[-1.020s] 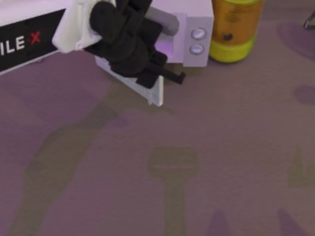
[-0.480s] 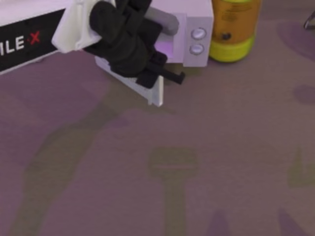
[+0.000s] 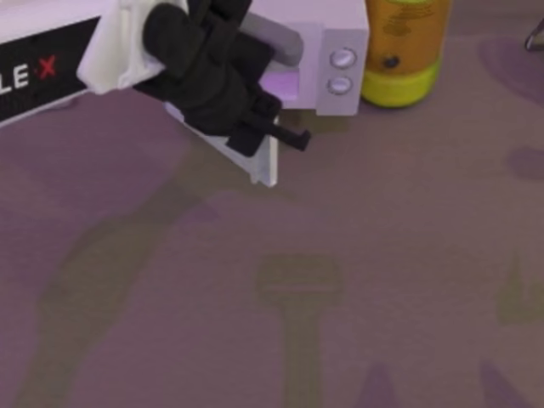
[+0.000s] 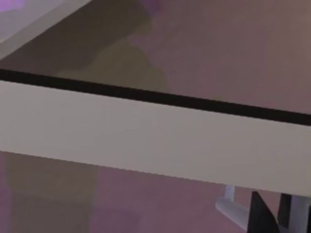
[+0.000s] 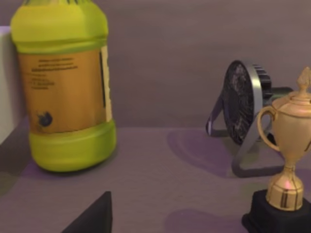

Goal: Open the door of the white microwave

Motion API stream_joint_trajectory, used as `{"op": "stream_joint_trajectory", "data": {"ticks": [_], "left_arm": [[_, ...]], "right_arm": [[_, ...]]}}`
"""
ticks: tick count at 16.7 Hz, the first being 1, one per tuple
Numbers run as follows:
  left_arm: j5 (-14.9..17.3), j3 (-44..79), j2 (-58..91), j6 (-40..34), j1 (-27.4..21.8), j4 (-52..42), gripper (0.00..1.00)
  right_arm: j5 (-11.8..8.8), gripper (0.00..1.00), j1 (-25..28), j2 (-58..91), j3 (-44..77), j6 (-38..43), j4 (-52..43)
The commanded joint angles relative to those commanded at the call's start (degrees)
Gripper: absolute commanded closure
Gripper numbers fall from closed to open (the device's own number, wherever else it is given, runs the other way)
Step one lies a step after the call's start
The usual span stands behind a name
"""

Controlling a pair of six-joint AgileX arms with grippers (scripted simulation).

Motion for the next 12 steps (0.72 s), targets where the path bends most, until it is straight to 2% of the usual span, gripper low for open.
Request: {"op": "stream_joint_trajectory", "data": {"ticks": [4, 12], "left_arm": [[2.5, -2.5, -2.2, 4.8, 1.7, 0.4, 1.0], [2.7, -2.8, -2.3, 5.1, 1.8, 0.3, 1.0]], "right_arm": [[0.0, 0.0, 0.0, 0.0, 0.0, 0.0, 0.0], [0.0, 0.0, 0.0, 0.0, 0.0, 0.0, 0.0]]}}
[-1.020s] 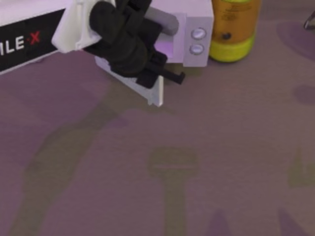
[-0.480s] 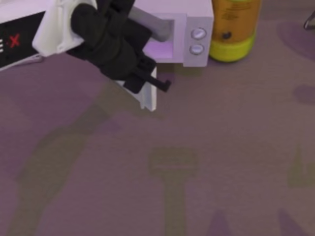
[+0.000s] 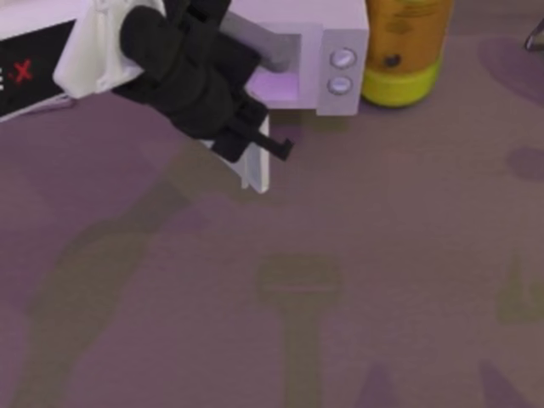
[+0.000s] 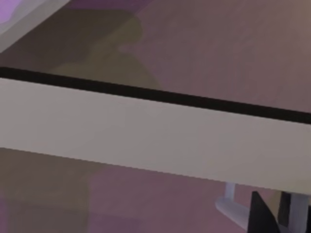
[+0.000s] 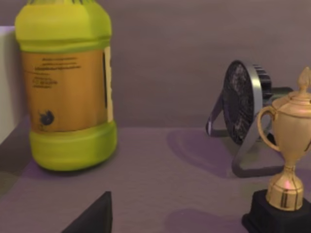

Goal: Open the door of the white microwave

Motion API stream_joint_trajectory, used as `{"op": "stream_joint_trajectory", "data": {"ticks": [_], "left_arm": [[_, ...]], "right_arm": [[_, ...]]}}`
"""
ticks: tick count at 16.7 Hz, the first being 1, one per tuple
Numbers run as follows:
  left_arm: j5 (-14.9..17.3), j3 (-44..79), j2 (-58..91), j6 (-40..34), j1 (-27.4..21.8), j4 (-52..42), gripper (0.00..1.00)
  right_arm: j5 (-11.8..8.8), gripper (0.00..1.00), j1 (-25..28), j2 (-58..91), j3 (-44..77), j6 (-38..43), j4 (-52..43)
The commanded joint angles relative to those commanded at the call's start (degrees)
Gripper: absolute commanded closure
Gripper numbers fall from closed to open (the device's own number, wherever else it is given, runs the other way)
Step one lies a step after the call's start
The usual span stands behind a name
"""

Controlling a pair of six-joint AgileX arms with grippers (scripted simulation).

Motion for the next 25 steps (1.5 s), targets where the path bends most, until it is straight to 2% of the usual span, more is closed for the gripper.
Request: {"op": "stream_joint_trajectory", "data": {"ticks": [17, 20, 25], "left_arm": [[0.0, 0.0, 0.0, 0.0, 0.0, 0.0, 1.0], [0.8, -0.4, -0.1, 0.6, 0.0, -0.1, 1.0], [4.1, -2.5, -2.4, 7.1, 2.6, -0.5, 1.0]], "right_arm": [[0.0, 0.0, 0.0, 0.0, 0.0, 0.0, 0.0], [0.0, 0.0, 0.0, 0.0, 0.0, 0.0, 0.0], [0.0, 0.0, 0.0, 0.0, 0.0, 0.0, 0.0]]}}
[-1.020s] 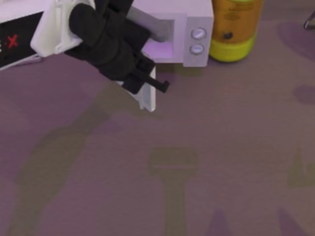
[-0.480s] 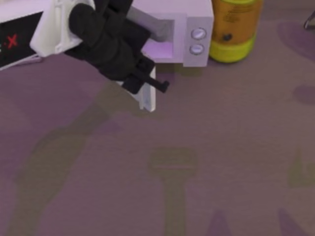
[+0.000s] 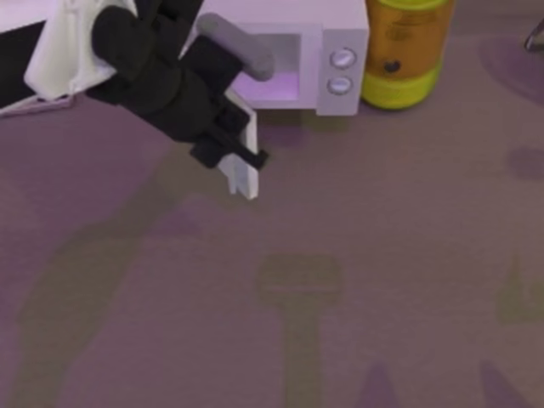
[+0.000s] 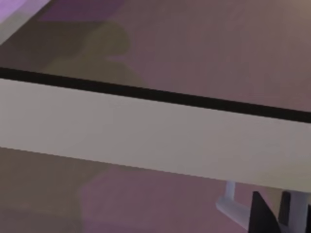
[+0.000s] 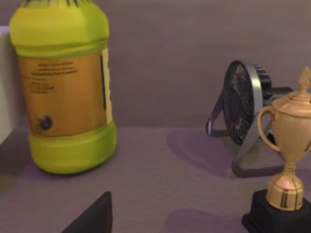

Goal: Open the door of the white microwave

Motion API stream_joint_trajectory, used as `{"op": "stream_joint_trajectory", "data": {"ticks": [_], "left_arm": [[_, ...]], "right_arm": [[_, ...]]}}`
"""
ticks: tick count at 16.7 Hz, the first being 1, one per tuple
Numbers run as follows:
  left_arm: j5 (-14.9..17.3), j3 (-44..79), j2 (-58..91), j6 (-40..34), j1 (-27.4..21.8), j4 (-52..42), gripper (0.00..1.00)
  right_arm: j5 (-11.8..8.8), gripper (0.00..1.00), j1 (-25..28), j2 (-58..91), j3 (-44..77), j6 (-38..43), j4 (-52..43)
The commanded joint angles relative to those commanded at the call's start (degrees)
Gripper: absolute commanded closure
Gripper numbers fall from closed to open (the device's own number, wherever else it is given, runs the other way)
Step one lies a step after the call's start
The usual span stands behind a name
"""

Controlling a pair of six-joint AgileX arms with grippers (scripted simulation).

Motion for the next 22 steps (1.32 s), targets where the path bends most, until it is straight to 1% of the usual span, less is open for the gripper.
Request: {"op": "stream_joint_trajectory", "data": {"ticks": [2, 22], "left_arm": [[0.8, -0.7, -0.4, 1.6, 0.6, -0.3, 1.0], [0.8, -0.8, -0.4, 1.7, 0.7, -0.3, 1.0]], "right_arm": [[0.0, 0.0, 0.0, 0.0, 0.0, 0.0, 0.0], [0.0, 0.0, 0.0, 0.0, 0.0, 0.0, 0.0]]}}
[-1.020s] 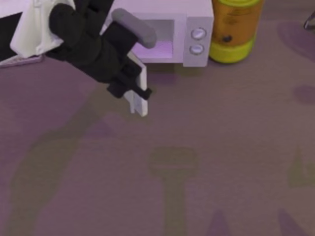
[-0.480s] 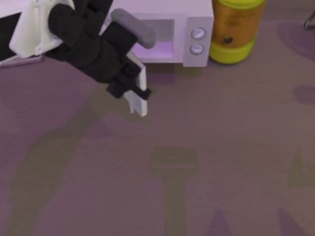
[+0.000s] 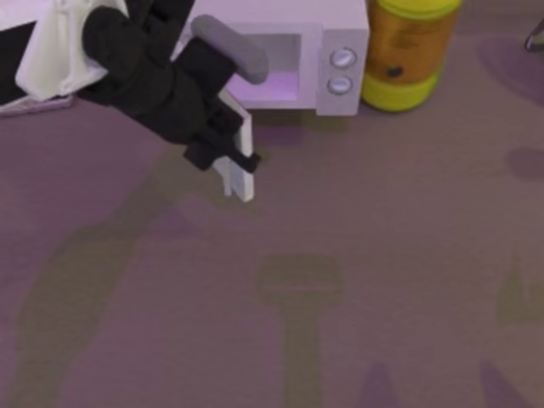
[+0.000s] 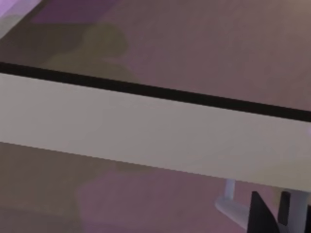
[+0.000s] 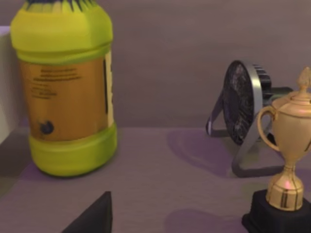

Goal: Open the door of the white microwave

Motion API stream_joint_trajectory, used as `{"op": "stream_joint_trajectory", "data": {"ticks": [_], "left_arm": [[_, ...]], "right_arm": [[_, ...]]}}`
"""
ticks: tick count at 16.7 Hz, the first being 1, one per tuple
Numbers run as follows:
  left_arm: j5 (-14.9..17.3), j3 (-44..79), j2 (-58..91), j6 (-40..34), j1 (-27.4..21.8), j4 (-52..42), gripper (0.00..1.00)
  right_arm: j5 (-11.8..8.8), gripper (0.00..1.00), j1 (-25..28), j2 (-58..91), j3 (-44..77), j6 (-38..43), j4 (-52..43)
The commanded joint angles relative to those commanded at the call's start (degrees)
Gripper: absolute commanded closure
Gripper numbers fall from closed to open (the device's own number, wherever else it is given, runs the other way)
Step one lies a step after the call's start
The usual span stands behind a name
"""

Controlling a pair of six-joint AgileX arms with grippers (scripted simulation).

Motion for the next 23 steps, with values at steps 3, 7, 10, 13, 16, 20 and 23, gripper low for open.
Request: {"op": "stream_joint_trajectory", "data": {"ticks": [3, 7, 10, 13, 16, 20, 23], "left_arm": [[0.0, 0.0, 0.0, 0.0, 0.0, 0.0, 1.0], [0.7, -0.3, -0.1, 0.7, 0.1, -0.3, 1.0], [2.6, -0.9, -0.9, 4.7, 1.8, -1.0, 1.0], [4.6, -1.6, -1.8, 8.9, 3.5, -1.8, 1.0], [5.0, -1.9, -1.8, 9.8, 3.8, -2.1, 1.0], [5.0, -1.9, -1.8, 9.8, 3.8, -2.1, 1.0], [5.0, -1.9, -1.8, 9.8, 3.8, -2.1, 1.0]], "right_arm": [[0.0, 0.0, 0.0, 0.0, 0.0, 0.0, 0.0], [0.0, 0.0, 0.0, 0.0, 0.0, 0.0, 0.0], [0.0, 0.0, 0.0, 0.0, 0.0, 0.0, 0.0], [0.0, 0.0, 0.0, 0.0, 0.0, 0.0, 0.0], [0.0, 0.0, 0.0, 0.0, 0.0, 0.0, 0.0], [0.0, 0.0, 0.0, 0.0, 0.0, 0.0, 0.0], [0.0, 0.0, 0.0, 0.0, 0.0, 0.0, 0.0]]}}
